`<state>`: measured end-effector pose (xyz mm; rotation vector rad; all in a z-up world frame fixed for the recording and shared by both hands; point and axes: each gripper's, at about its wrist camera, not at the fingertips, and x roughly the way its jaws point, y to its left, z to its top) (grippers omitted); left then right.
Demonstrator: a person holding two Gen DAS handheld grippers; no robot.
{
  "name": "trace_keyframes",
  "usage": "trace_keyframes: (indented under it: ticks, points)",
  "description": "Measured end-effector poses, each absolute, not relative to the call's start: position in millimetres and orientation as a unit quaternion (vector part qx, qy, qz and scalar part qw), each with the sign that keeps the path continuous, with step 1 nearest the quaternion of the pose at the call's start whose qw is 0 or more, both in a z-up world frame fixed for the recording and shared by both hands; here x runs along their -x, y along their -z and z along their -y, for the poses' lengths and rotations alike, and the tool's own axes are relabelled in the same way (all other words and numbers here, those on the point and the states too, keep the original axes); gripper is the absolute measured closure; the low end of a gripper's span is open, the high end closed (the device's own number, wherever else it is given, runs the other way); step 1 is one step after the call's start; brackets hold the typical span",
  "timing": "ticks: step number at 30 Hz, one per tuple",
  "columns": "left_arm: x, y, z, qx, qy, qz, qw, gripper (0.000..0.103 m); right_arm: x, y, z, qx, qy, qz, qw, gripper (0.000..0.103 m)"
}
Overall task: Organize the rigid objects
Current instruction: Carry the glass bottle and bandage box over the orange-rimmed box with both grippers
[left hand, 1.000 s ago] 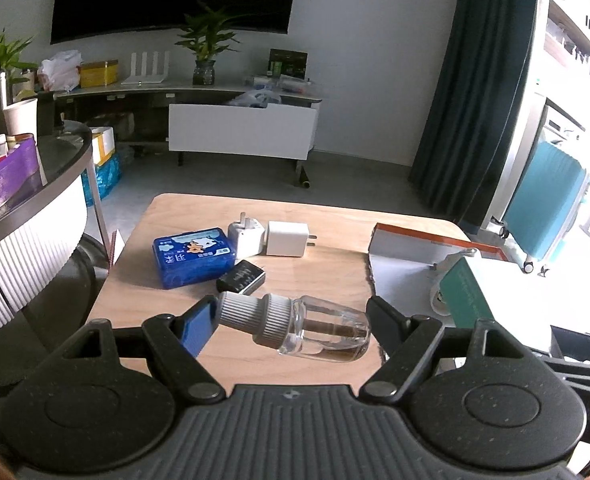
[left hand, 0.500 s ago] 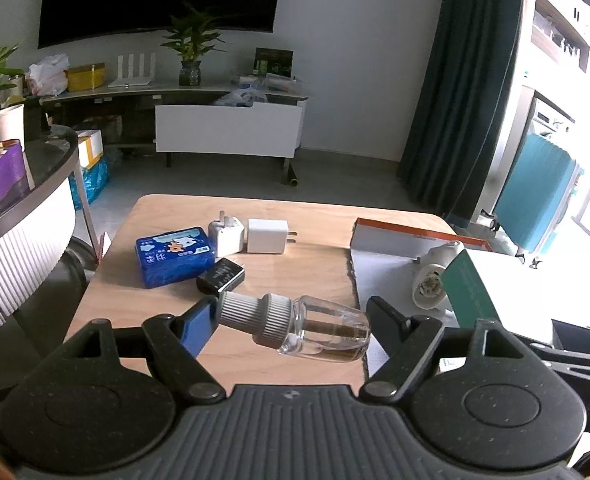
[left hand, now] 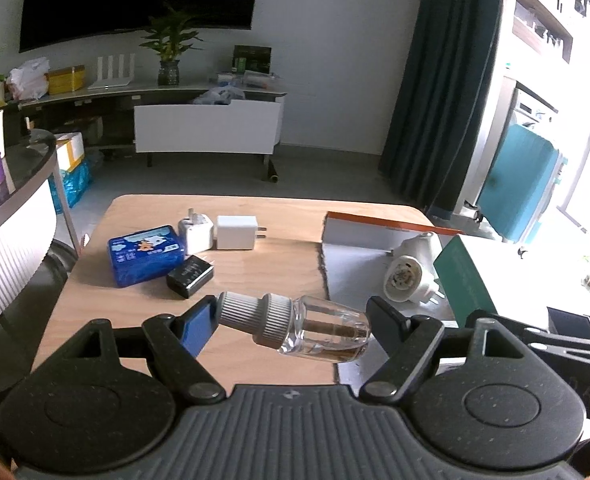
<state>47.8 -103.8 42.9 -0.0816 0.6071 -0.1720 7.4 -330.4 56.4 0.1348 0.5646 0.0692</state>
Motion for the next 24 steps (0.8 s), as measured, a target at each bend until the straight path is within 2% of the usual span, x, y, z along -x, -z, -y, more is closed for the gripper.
trace_keyframes:
  ticks: [24]
  points:
    - [-52.6,-39.0,162.8,0.012,0.154,-0.303,0.940,0.021,6.2,-54.2,390.2,-0.089,0.043,-0.268,0.958,0.019]
